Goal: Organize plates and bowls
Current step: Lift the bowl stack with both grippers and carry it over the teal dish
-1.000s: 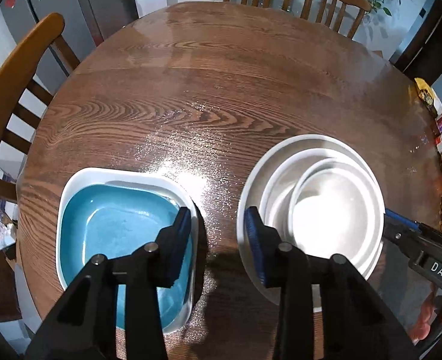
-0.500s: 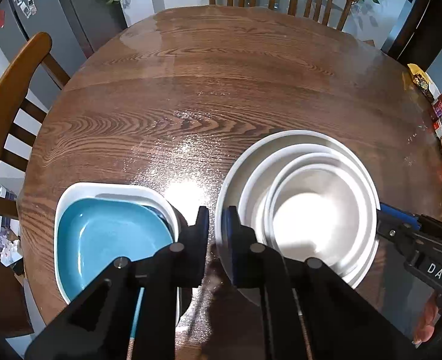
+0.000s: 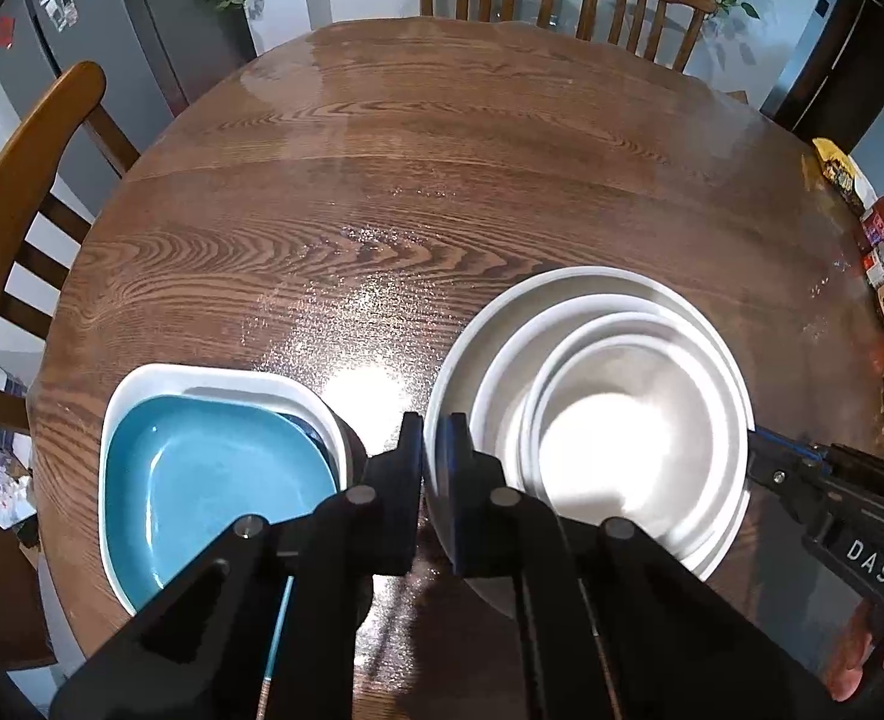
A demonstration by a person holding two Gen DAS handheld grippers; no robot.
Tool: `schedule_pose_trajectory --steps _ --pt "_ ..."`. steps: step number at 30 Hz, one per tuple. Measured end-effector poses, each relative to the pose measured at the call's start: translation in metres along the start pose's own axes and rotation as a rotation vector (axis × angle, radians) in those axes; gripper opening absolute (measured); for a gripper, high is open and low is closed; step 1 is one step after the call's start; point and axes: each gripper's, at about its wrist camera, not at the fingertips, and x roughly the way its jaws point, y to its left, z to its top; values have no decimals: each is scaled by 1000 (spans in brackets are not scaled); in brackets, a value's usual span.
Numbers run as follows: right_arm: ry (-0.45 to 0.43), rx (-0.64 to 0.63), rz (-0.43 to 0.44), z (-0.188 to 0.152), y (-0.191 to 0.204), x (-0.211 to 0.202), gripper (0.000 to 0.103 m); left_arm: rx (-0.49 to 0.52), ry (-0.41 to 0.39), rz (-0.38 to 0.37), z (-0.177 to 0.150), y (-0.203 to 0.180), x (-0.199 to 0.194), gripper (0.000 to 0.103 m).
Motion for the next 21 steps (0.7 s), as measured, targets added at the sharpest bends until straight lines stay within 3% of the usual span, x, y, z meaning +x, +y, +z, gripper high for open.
schedule_pose_trajectory --steps 12,21 --pt "-33 -4 -19 -2 5 -10 11 -34 -3 -40 -11 3 -2 3" --pt "-56 -20 -9 -4 13 -23 11 -46 -59 -38 -16 6 -24 2"
